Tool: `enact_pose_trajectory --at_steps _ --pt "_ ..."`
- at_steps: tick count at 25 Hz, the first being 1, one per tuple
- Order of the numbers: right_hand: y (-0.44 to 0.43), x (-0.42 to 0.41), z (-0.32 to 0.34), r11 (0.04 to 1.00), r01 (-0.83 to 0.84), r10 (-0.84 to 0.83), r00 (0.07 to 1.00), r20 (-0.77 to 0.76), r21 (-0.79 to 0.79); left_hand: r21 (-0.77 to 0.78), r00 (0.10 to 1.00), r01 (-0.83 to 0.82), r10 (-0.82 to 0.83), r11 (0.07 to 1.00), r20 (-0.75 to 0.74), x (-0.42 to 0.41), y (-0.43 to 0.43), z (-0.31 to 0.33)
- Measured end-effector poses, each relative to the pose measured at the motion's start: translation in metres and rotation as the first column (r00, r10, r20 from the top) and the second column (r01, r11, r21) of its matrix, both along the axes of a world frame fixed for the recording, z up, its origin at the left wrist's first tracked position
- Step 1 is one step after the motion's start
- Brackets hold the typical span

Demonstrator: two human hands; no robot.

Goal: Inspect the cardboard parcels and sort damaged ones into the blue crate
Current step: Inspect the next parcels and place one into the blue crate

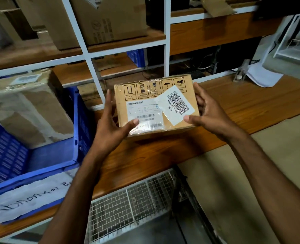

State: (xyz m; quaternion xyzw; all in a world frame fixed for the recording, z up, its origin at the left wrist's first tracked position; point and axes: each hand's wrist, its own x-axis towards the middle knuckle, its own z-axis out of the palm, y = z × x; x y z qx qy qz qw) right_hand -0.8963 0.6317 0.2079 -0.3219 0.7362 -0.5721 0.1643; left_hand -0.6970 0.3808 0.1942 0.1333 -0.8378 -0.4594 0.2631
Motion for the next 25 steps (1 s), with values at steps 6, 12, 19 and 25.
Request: enact_pose_trajectory --at_steps 6,12,19,25 --pt "-0.027 -0.008 0.014 0.867 0.498 -0.495 0.851 -0.177 -0.033 -0.226 0.881 -0.469 0.472 0.854 -0.045 -0.034 0.002 0.020" --pt "-0.051 -0.007 0.034 0.701 0.711 -0.615 0.643 -0.456 0.057 -0.389 0.821 -0.542 0.568 0.744 -0.056 -0.050 0.001 0.046" --pt "-0.059 -0.015 0.028 0.845 0.494 -0.414 0.847 -0.334 0.205 -0.466 0.818 -0.494 0.574 0.734 0.037 -0.062 -0.008 0.052" --pt "-0.042 -0.014 -0.004 0.971 0.241 -0.240 0.965 0.103 0.006 -0.013 0.919 -0.382 0.382 0.924 0.103 -0.034 0.004 0.022"
